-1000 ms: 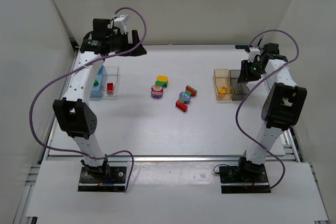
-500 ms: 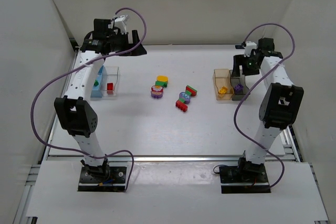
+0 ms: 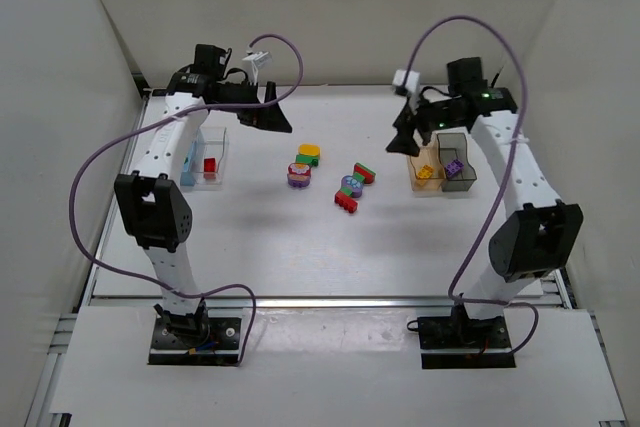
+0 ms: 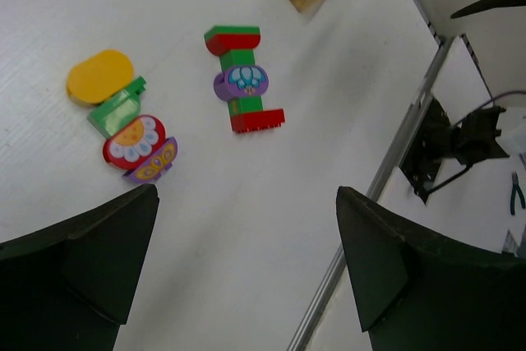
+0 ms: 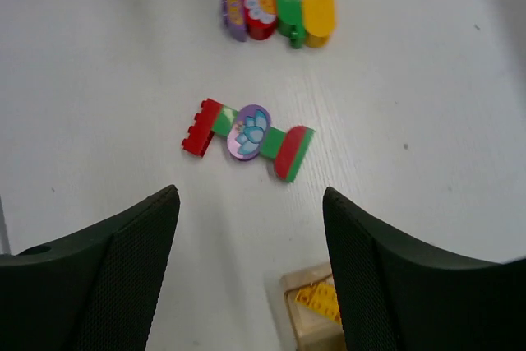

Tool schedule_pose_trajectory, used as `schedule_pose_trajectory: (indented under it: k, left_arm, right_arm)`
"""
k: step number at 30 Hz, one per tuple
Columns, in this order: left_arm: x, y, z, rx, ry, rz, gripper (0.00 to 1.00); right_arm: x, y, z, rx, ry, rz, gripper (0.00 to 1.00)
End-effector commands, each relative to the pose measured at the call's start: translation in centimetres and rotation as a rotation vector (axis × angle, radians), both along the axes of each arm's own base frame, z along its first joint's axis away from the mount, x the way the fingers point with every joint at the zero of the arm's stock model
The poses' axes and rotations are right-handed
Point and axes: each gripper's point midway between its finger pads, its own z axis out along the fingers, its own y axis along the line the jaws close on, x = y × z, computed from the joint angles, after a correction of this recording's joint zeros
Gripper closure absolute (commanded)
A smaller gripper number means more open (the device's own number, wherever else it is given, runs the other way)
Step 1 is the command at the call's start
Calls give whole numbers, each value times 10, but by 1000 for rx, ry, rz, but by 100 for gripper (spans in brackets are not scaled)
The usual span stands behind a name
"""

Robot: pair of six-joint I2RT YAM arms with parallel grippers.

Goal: Sort the legos into containers by color

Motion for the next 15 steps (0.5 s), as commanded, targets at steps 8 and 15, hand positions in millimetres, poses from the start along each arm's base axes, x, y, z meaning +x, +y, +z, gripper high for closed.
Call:
schedule_pose_trajectory:
  k: [8, 15]
  left_arm:
    - [-15, 1, 9, 30, -18, -56, 1]
    - [-2, 19, 4, -21, 57, 20, 1]
  right_arm:
    - [11, 43, -76, -233, -304, 511, 32]
    - [37, 49, -111, -288, -526, 693, 37]
